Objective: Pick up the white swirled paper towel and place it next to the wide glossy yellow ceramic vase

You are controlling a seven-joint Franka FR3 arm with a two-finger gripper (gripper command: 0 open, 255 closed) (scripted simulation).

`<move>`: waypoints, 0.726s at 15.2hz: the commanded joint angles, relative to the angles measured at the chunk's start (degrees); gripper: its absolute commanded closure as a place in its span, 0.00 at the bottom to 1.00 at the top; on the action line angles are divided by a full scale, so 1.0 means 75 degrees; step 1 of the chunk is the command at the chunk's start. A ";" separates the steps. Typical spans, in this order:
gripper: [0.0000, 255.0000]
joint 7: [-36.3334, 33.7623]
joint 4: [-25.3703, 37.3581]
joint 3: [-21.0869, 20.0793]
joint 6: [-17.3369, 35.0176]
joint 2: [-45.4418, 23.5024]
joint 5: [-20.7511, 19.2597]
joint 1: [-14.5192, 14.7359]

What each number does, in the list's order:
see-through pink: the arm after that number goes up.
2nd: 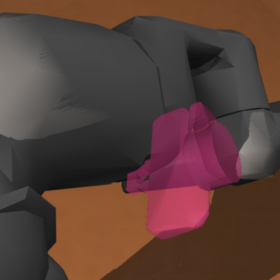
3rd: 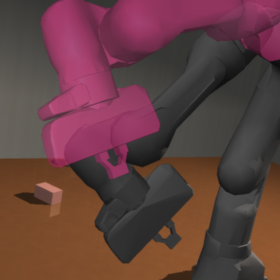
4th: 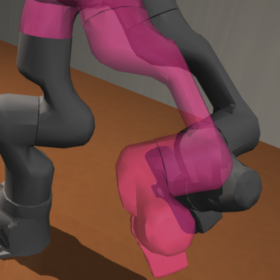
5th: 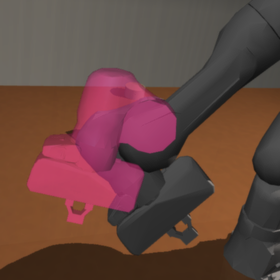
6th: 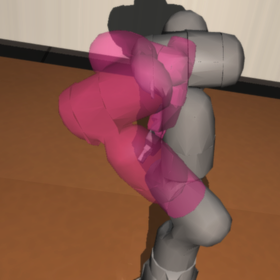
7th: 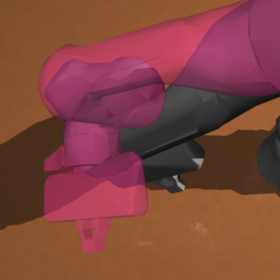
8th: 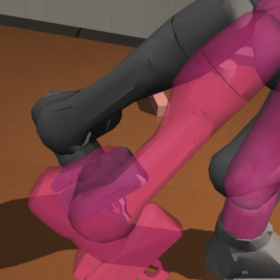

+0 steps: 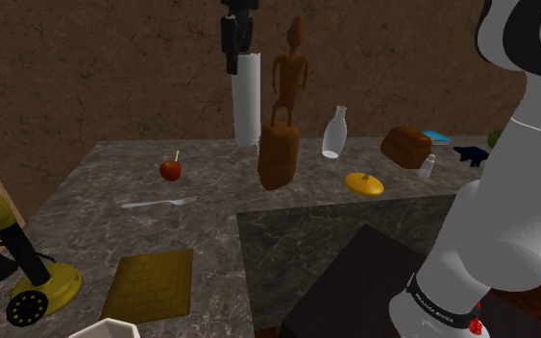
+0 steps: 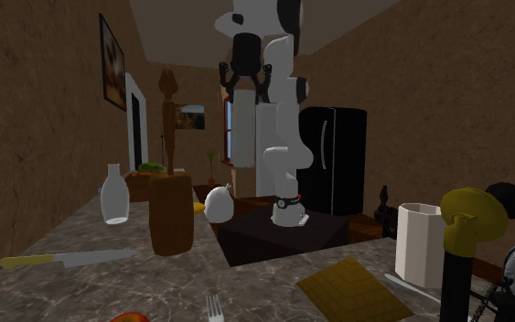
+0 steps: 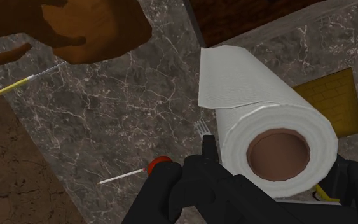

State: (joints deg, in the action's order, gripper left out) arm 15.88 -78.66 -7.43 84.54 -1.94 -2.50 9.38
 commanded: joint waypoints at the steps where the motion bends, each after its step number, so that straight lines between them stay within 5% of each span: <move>1: 1.00 0.0375 -0.0475 0.0182 0.0124 0.0366 0.0077 -0.0203; 11: 1.00 0.2190 -0.1754 0.1200 0.0340 0.1477 0.0169 -0.1015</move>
State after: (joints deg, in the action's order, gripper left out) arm 30.65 -90.92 0.64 87.09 8.25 -1.23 2.43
